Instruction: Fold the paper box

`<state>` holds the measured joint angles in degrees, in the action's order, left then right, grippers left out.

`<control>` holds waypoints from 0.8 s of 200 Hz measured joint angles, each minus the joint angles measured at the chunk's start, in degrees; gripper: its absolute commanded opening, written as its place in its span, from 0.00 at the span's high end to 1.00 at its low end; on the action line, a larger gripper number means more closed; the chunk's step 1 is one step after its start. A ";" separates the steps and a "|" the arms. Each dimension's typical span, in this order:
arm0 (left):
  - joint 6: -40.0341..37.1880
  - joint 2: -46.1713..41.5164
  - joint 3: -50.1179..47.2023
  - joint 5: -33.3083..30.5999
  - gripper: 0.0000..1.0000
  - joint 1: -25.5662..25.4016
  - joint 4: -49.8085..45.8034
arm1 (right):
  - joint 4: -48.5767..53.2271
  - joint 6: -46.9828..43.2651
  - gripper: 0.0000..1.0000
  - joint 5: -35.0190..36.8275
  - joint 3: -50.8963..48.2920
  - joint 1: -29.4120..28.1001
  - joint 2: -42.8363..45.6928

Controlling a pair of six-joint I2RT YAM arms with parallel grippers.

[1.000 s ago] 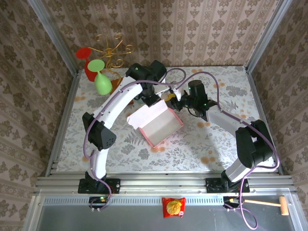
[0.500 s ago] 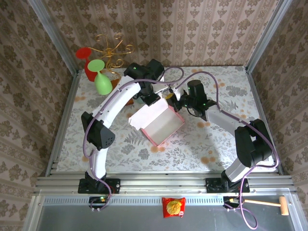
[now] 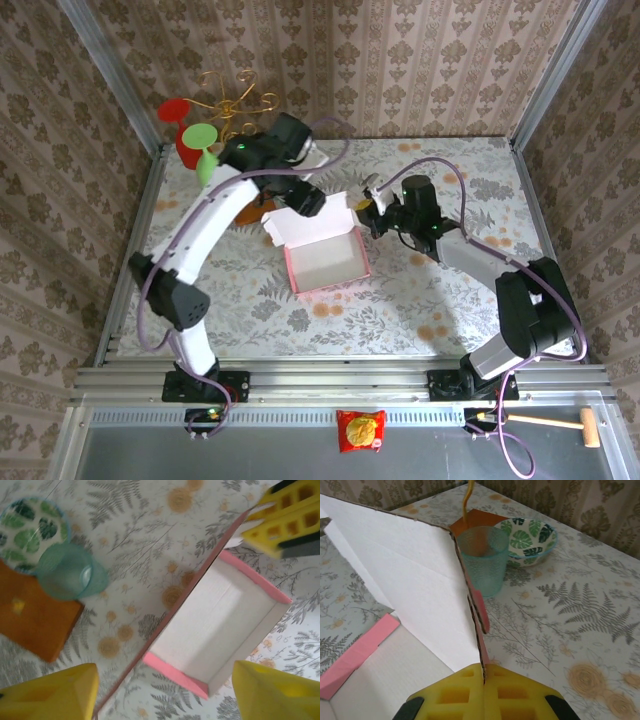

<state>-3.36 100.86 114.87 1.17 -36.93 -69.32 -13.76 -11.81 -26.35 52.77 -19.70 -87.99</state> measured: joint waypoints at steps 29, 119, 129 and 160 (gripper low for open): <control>4.92 -10.60 -14.78 2.64 0.26 6.75 4.11 | -0.24 0.00 1.00 0.02 -0.96 1.20 1.01; 7.65 -11.28 -30.23 9.18 0.27 14.40 15.30 | -0.24 -0.02 1.00 -0.48 -1.79 2.95 1.27; 7.45 -10.51 -30.75 9.31 0.27 14.53 17.14 | -0.24 -0.02 1.00 -0.72 -1.79 3.06 1.27; 6.99 -8.61 -31.76 11.30 0.30 14.86 22.16 | -0.24 -0.02 1.00 -1.11 -1.79 3.21 1.27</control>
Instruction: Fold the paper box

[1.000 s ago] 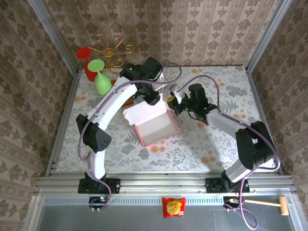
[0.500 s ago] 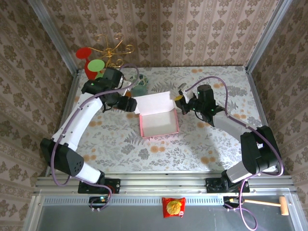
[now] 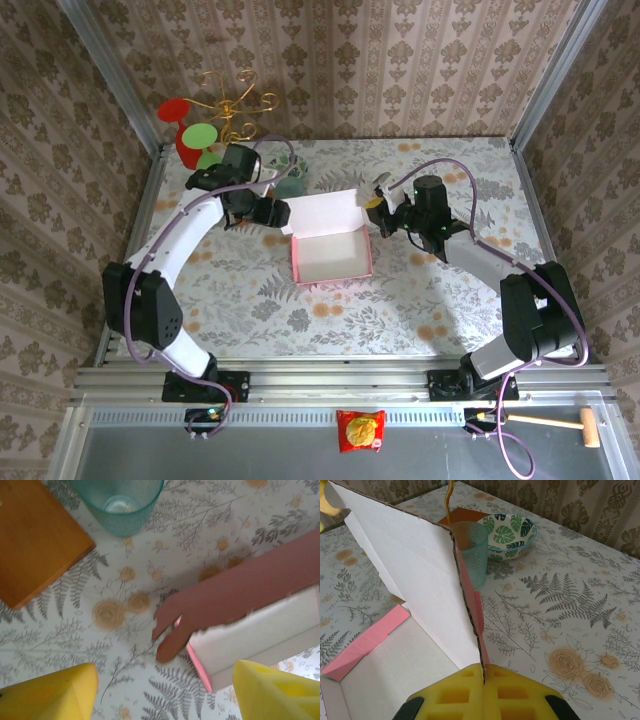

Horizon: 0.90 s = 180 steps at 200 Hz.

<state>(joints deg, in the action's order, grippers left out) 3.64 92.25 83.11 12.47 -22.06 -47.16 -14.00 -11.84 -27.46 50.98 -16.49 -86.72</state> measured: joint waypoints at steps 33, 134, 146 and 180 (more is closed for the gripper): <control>-0.26 4.02 0.74 1.97 0.40 -0.02 3.41 | 0.00 0.02 1.00 -0.02 0.00 0.00 0.00; 2.75 7.02 1.51 2.62 0.70 -1.62 4.57 | -0.57 1.60 1.00 0.90 0.00 0.02 -0.68; 3.67 7.02 1.51 2.80 0.75 -1.64 4.83 | -0.96 1.86 1.00 1.33 0.00 0.02 -0.79; 6.29 7.02 1.51 2.71 0.84 -1.90 5.81 | -1.88 3.15 1.00 2.45 -0.02 0.00 -0.85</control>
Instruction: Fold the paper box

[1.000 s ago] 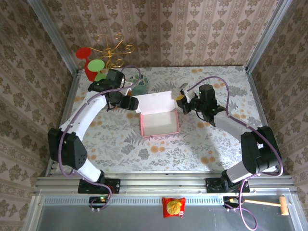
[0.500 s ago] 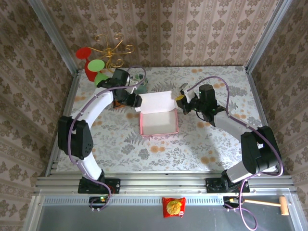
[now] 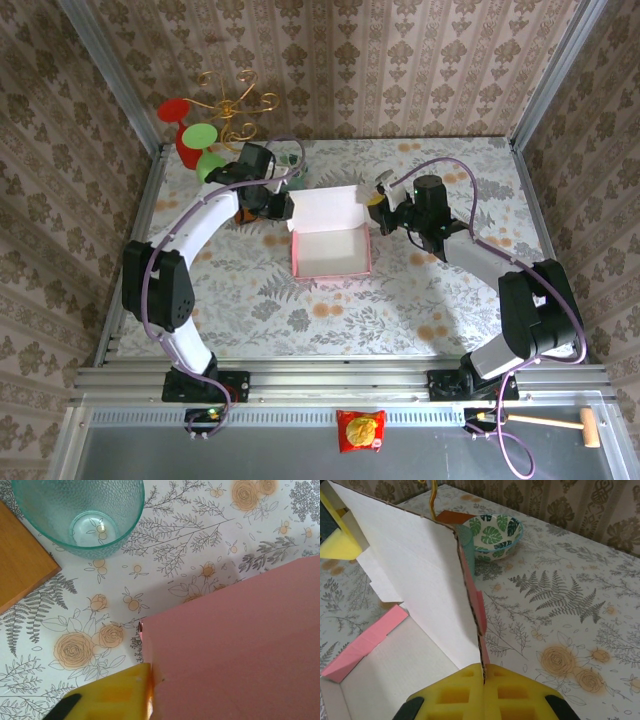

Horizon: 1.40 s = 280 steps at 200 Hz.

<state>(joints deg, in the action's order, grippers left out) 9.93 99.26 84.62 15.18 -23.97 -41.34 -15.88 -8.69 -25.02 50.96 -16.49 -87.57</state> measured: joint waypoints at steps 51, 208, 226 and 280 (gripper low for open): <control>4.87 0.17 0.00 -1.77 1.00 -0.76 1.22 | -3.21 2.47 1.00 3.61 -1.57 -0.83 -0.02; 10.25 -0.92 -10.14 -19.87 1.00 -11.76 18.16 | -3.69 25.05 0.64 21.62 -6.32 -4.59 3.45; 9.07 -1.42 -10.78 -20.92 1.00 -12.94 18.69 | 0.66 27.56 0.57 21.16 -6.25 -4.70 8.15; 7.04 -1.62 -10.78 -22.56 1.00 -14.25 20.24 | 14.82 36.52 0.38 20.59 -0.07 -4.48 23.23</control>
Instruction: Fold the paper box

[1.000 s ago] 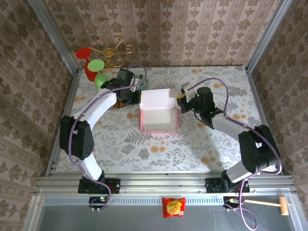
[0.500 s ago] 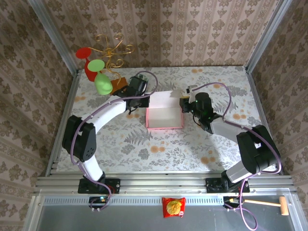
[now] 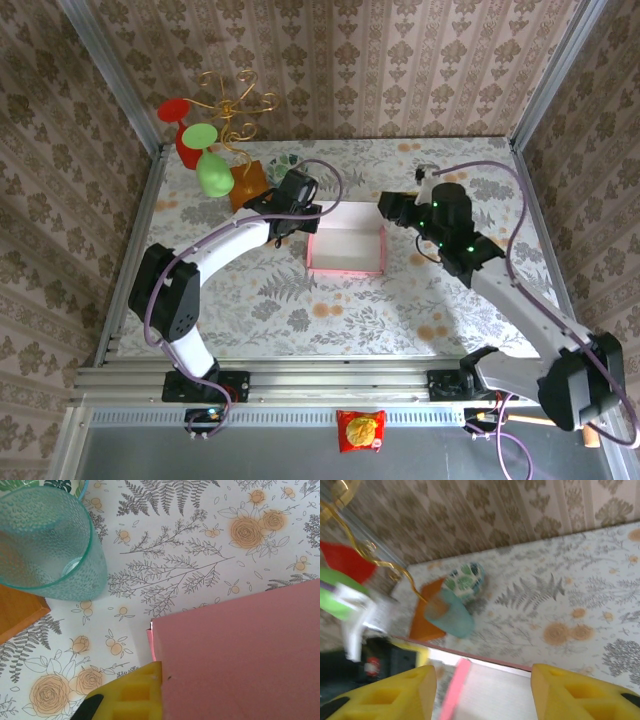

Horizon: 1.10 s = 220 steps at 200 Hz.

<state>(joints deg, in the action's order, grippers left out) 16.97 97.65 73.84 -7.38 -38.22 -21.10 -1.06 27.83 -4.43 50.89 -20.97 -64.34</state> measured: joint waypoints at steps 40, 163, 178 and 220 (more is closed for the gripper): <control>-1.16 0.00 0.00 0.04 1.00 0.00 0.26 | 12.39 11.76 0.42 -0.35 13.88 8.35 -2.86; -0.46 -1.38 -0.94 2.89 1.00 0.00 4.02 | 35.56 39.85 0.56 -20.52 28.30 13.07 -35.34; -0.04 -1.38 -1.09 3.06 1.00 0.00 4.24 | 35.52 41.24 0.56 -21.70 27.12 12.83 -35.34; 1.75 -1.38 -1.20 3.30 1.00 0.04 5.29 | 34.73 44.06 0.58 -23.80 24.85 12.68 -35.34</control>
<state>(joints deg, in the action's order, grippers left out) 18.72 96.27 72.64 -4.08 -38.17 -15.81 33.67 71.90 -28.23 75.75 -8.29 -99.68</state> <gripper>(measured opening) 0.056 0.427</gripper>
